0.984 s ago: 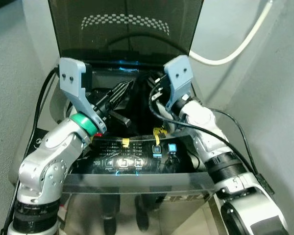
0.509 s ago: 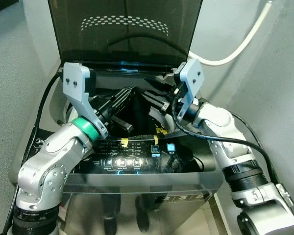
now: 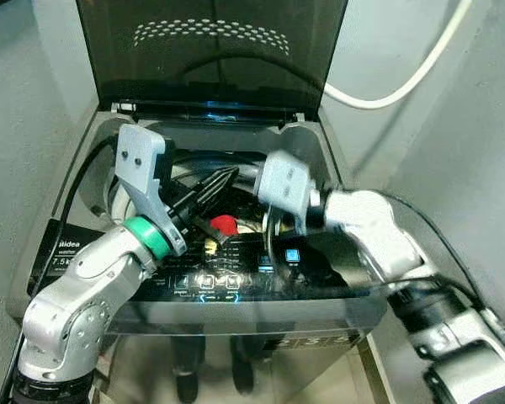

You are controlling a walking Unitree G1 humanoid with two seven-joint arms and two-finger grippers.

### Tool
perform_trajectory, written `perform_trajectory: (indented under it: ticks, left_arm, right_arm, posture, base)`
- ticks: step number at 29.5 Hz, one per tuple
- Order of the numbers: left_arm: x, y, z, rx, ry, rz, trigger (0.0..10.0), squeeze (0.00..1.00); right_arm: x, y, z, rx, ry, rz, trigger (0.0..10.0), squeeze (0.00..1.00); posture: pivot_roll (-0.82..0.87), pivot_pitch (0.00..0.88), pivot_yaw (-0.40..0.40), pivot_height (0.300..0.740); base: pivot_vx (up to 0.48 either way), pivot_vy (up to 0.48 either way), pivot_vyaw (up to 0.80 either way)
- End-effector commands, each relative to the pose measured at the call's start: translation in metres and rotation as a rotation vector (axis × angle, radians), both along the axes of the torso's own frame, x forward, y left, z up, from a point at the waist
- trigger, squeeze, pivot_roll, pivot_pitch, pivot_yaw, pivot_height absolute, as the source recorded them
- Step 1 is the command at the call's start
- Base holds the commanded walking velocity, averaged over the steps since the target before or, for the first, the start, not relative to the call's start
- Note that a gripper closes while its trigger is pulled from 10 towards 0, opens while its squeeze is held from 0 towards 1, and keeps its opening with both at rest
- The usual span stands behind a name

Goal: Clothes washing

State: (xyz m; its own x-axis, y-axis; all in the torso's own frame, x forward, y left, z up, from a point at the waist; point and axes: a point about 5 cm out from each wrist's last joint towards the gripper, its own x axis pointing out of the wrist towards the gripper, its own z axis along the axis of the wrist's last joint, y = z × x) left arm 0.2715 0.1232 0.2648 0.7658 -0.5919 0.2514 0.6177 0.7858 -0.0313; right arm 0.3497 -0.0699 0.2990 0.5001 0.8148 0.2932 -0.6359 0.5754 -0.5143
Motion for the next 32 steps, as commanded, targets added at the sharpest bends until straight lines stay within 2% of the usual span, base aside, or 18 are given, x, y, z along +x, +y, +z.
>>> perform_trajectory:
  ticks: [1, 2, 3, 6, 8, 10, 13, 18, 19, 23, 32]
  left_arm:
    - [-0.001, 0.004, 0.001, 0.043, -0.045, 0.075, 10.0, 0.00]
    - [-0.001, 0.004, 0.001, 0.043, -0.045, 0.075, 10.0, 0.00]
    - [0.001, 0.006, 0.001, 0.046, -0.053, 0.114, 10.0, 0.00]
    - [0.009, 0.018, 0.004, 0.039, -0.090, 0.271, 10.0, 0.00]
    - [0.014, 0.024, 0.005, 0.066, -0.118, 0.345, 10.0, 0.00]
    - [0.015, 0.026, 0.006, 0.080, -0.129, 0.373, 10.0, 0.00]
    - [0.026, 0.034, 0.007, 0.074, -0.146, 0.465, 10.0, 0.00]
    - [0.034, 0.037, 0.006, 0.087, -0.178, 0.525, 10.0, 0.00]
    - [0.042, 0.038, 0.001, 0.083, -0.170, 0.559, 10.0, 0.00]
    - [0.050, 0.035, -0.004, 0.069, -0.157, 0.578, 10.0, 0.00]
    - [0.054, 0.036, -0.007, 0.054, -0.156, 0.594, 10.0, 0.00]
  right_arm:
    - [0.008, -0.027, 0.015, 0.263, 0.027, -0.140, 10.0, 0.00]
    - [0.008, -0.027, 0.015, 0.263, 0.027, -0.140, 10.0, 0.00]
    - [0.010, -0.033, 0.012, 0.333, 0.066, -0.187, 10.0, 0.00]
    - [0.011, -0.060, -0.016, 0.526, 0.157, -0.438, 10.0, 0.00]
    - [0.007, -0.070, -0.034, 0.600, 0.187, -0.549, 10.0, 0.00]
    - [0.004, -0.072, -0.040, 0.616, 0.190, -0.583, 10.0, 0.00]
    - [-0.015, -0.060, -0.066, 0.638, 0.194, -0.625, 10.0, 0.00]
    - [-0.025, -0.047, -0.079, 0.631, 0.180, -0.625, 10.0, 0.00]
    - [-0.027, -0.041, -0.086, 0.636, 0.185, -0.631, 10.0, 0.00]
    - [-0.025, -0.042, -0.080, 0.672, 0.185, -0.659, 10.0, 0.00]
    - [-0.019, -0.048, -0.069, 0.665, 0.138, -0.674, 10.0, 0.00]
  posture:
    - [0.23, 0.039, -0.042, 0.740]
    - [0.23, 0.039, -0.042, 0.740]
    - [0.24, 0.037, -0.044, 0.740]
    - [0.24, 0.028, -0.043, 0.740]
    - [0.23, 0.018, -0.035, 0.740]
    - [0.23, 0.018, -0.035, 0.740]
    - [0.20, 0.009, 0.007, 0.740]
    - [0.18, 0.000, 0.026, 0.740]
    - [0.15, 0.000, 0.043, 0.740]
    - [0.14, 0.000, 0.043, 0.740]
    - [0.12, 0.000, 0.036, 0.740]
  base:
    - [0.000, 0.000, 0.00]
    - [0.000, 0.000, 0.00]
    - [0.000, 0.000, 0.00]
    - [0.000, 0.000, 0.00]
    - [0.000, 0.000, 0.00]
    - [0.000, 0.000, 0.00]
    - [0.000, 0.000, 0.00]
    - [0.000, 0.000, 0.00]
    - [0.000, 0.000, 0.00]
    - [0.000, 0.000, 0.00]
    - [0.000, 0.000, 0.00]
